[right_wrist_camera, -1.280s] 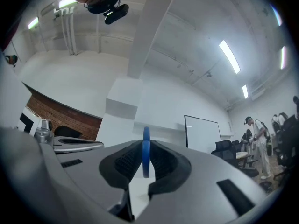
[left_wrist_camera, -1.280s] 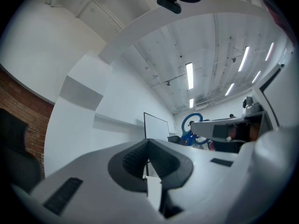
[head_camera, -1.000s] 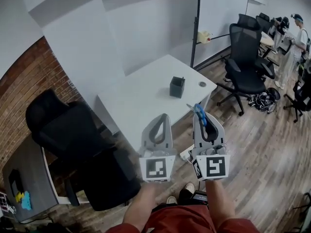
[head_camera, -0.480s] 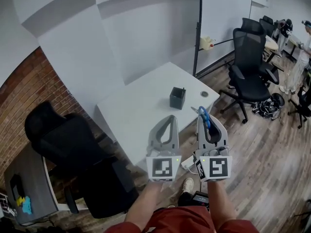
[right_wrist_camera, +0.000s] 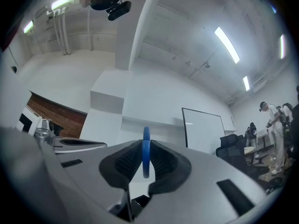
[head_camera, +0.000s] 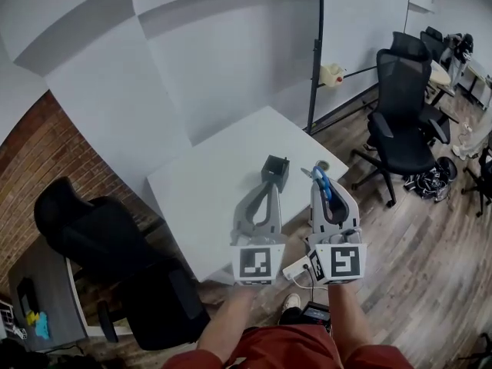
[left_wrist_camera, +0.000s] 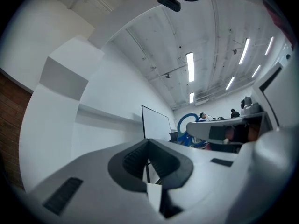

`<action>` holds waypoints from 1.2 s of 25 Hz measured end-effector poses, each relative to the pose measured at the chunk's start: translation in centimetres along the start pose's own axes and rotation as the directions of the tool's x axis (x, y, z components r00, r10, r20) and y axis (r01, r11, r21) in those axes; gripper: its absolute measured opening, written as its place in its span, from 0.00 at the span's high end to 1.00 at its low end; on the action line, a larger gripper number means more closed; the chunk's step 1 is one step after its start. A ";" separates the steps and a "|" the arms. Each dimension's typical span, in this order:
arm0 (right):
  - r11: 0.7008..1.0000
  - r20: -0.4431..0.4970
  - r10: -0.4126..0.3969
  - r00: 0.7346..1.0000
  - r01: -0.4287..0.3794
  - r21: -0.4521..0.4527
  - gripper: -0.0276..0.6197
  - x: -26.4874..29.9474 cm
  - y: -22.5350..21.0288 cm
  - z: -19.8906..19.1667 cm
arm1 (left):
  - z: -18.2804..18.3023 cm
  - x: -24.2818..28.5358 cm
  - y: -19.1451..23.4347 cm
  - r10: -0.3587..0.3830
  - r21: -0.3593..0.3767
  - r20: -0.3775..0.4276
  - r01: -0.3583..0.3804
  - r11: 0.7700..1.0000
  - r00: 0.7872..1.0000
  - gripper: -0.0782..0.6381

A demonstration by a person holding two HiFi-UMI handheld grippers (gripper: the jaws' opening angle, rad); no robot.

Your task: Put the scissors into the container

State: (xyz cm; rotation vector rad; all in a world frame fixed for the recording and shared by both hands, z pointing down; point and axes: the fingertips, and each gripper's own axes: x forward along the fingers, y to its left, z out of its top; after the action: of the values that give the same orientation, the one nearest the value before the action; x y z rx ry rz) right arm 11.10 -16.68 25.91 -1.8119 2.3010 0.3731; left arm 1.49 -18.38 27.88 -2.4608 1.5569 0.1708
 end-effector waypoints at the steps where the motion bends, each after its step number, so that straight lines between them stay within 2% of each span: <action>1: 1.000 0.000 0.005 1.000 -0.005 0.005 0.87 0.7 -0.7 -0.3 | -0.2 1.0 -0.1 0.001 0.011 0.001 -0.001 1.000 1.000 0.88; 5: 1.000 0.004 0.023 1.000 -0.023 0.020 0.87 3.6 -3.4 -1.3 | -1.0 4.8 -0.4 0.014 0.041 0.000 -0.014 0.999 1.000 0.88; 9: 0.999 0.004 0.041 0.999 -0.041 0.032 0.87 5.8 -5.4 -2.4 | -1.6 7.6 -0.8 0.030 0.043 -0.003 -0.030 0.999 1.000 0.88; 13: 0.997 0.003 0.064 0.998 -0.064 0.047 0.87 7.4 -6.5 -3.4 | -2.1 9.3 -0.5 0.071 0.011 -0.011 -0.071 0.997 0.997 0.88; 15: 0.996 0.003 0.071 0.997 -0.071 0.054 0.87 8.0 -7.0 -3.8 | -2.4 10.1 -0.6 0.074 0.029 -0.010 -0.074 0.997 0.997 0.88; 22: 0.994 -0.009 0.093 0.996 -0.092 0.066 0.87 9.7 -7.4 -5.1 | -3.6 11.7 0.1 0.100 0.018 -0.029 -0.100 0.995 0.995 0.88; 30: 0.994 -0.015 0.096 0.995 -0.095 0.053 0.87 12.1 -6.9 -6.3 | -4.6 13.8 1.6 0.082 0.023 -0.017 -0.082 0.996 0.996 0.88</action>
State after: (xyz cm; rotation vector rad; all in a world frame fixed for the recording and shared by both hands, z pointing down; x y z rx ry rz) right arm 15.03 -31.34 27.69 -1.6925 2.3921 0.3087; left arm 5.91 -32.25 29.13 -2.3892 1.6591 0.1443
